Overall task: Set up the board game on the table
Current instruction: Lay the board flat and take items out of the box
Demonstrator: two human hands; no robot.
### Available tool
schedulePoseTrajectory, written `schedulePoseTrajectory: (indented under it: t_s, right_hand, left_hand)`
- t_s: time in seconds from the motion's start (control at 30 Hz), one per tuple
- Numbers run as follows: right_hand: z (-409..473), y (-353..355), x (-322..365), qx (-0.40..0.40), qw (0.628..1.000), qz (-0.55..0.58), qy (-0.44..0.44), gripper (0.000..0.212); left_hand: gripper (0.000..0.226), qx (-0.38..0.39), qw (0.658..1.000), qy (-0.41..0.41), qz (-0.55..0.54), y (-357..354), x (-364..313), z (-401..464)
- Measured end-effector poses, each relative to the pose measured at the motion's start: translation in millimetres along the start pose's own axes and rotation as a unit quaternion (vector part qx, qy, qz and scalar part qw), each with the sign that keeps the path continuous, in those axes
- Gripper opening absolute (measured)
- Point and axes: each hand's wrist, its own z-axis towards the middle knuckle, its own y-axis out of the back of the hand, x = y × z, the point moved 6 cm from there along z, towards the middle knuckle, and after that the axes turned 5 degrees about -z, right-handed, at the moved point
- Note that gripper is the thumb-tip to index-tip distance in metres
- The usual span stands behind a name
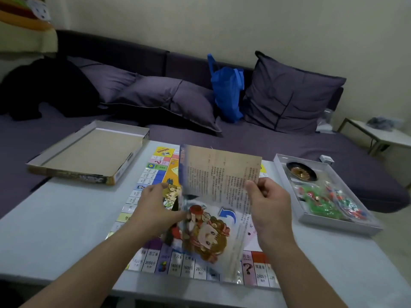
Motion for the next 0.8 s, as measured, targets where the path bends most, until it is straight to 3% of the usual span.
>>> schedulePoseTrajectory:
  t_s: [0.07, 0.17, 0.23, 0.37, 0.43, 0.53, 0.7, 0.8]
  right_hand:
    - [5, 3, -1, 0.025, 0.999, 0.039, -0.028, 0.016]
    - [12, 6, -11, 0.028, 0.995, 0.057, -0.071, 0.018]
    - [16, 8, -20, 0.004, 0.997, -0.007, -0.072, 0.01]
    - [6, 4, -5, -0.05, 0.957, -0.283, 0.042, 0.041]
    - [-10, -14, 4, 0.012, 0.967, -0.242, 0.079, 0.037]
    - [-37, -48, 4, 0.161, 0.979, -0.124, 0.015, 0.03]
    - [-43, -59, 6, 0.228, 0.97, -0.06, -0.05, 0.042]
    - [-43, -58, 10, 0.256, 0.964, -0.048, -0.052, 0.064]
  left_hand:
    - [0.093, 0.04, 0.994, -0.006, -0.098, -3, -1, 4]
    - [0.032, 0.088, 0.976, -0.012, -0.2, -6, -2, 6]
    - [0.015, 0.074, 0.978, -0.022, -0.192, -6, -2, 6]
    - [0.028, 0.009, 0.982, -0.053, -0.179, -6, -6, 1]
    - [0.028, -0.018, 0.981, -0.066, -0.179, -6, -11, -4]
    - [0.019, -0.029, 0.976, -0.082, -0.2, -11, -22, -13]
    - [0.032, 0.009, 0.955, -0.044, -0.294, -19, -37, -28]
    - [0.046, 0.051, 0.936, -0.024, -0.347, -24, -38, -32]
